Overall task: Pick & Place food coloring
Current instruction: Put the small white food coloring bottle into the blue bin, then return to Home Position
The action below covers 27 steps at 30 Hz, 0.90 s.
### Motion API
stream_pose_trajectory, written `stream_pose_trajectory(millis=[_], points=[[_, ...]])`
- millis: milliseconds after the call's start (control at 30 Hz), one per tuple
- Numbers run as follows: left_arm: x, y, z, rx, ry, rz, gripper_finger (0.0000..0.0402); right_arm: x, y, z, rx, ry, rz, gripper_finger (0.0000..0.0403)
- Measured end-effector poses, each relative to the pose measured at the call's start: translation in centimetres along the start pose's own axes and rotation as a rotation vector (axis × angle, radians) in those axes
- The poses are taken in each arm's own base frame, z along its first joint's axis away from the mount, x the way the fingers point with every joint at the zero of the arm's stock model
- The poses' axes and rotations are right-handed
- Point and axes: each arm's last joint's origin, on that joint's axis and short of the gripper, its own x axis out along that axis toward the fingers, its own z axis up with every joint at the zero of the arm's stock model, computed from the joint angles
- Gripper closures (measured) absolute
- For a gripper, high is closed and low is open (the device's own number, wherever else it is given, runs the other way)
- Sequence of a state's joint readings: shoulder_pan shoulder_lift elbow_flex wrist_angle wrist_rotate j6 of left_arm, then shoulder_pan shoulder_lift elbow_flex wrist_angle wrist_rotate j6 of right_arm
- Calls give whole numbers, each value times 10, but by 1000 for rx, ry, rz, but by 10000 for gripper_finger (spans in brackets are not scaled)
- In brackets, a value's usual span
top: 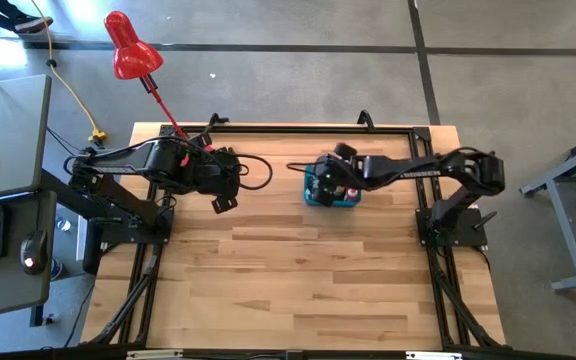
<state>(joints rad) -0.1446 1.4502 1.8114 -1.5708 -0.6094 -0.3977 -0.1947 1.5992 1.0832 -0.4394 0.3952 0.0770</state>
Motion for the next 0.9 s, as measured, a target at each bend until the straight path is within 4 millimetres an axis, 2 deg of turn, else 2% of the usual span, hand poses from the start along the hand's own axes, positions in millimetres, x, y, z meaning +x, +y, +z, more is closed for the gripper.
stream_pose_trajectory(millis=[133,233,367,467,567,700,800,900], points=[[0,0,0,0,0,0,263,22,-1,-18,4,-90,102,302],[0,0,0,0,0,0,263,29,-1,-23,-1,-122,127,283],[0,0,0,0,1,-2,263,26,-6,-22,5,-111,77,254],[0,-1,0,3,11,-24,263,13,-6,-7,-4,-120,63,238],[-3,2,-2,37,1,-31,263,-24,-7,22,-66,-149,89,234],[-21,22,-15,5,-61,-41,263,-98,-16,49,-110,-178,118,242],[-26,36,-40,-67,-86,-9,263,-152,-21,47,-97,-274,150,249],[-17,45,-84,-156,-107,51,263,-181,-21,19,-125,-369,180,256]])
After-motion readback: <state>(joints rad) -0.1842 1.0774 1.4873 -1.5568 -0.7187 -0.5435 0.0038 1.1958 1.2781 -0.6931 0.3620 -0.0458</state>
